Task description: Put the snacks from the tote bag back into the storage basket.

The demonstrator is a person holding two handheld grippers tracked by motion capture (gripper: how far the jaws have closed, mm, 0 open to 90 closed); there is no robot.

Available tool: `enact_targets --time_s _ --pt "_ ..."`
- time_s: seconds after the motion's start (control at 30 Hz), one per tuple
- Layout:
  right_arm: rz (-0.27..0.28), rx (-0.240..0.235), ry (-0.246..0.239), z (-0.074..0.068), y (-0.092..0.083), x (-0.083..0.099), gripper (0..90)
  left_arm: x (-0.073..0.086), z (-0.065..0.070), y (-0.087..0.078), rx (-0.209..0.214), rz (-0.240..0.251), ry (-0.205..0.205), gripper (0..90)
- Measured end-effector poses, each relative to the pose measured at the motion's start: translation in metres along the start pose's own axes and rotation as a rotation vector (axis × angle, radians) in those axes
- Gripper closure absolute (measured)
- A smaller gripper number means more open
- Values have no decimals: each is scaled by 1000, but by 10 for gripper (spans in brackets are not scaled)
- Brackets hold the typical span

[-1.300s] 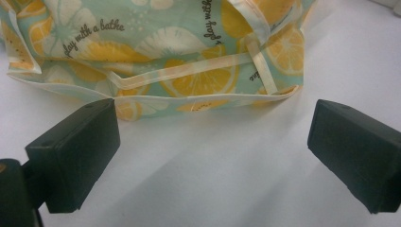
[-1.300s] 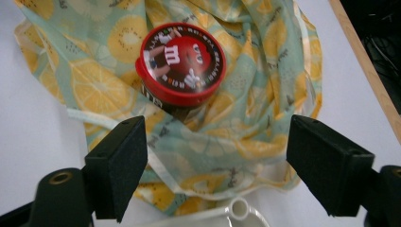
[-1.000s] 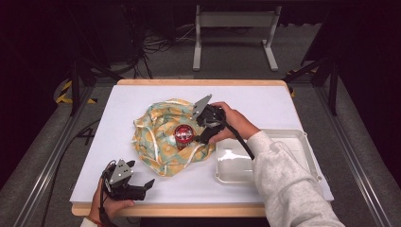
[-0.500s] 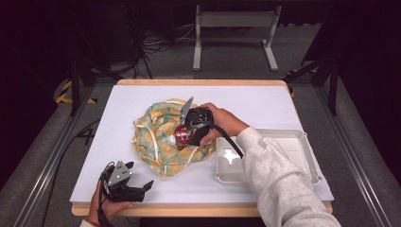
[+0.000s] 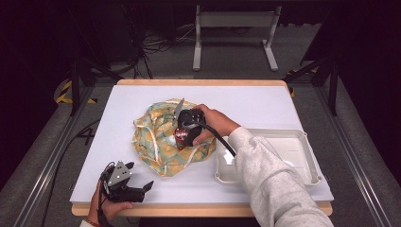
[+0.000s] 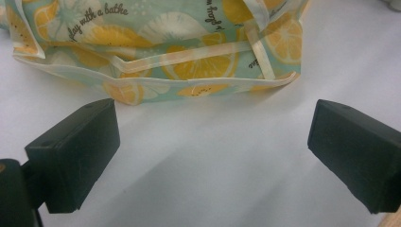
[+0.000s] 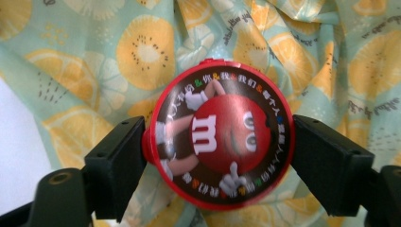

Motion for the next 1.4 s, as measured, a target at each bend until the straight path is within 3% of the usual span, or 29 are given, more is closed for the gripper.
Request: enact_targets --time_s 0.57,1.4 --pt "18 13 20 4 1 0 239 1 1 1 3 -10 -5 37" --pt "58 55 14 2 -27 -2 240 1 1 1 -1 -16 -3 38"
Point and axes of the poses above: each handheld gripper's, and its own axes: y roughly forward along the jaws, x roughly out of its underside, z roughly to its right, the point moved 2 cm from there along y, roughly forward along the jaws, and after that the axes turned 1 degree about -y, right-handed, at the moved point
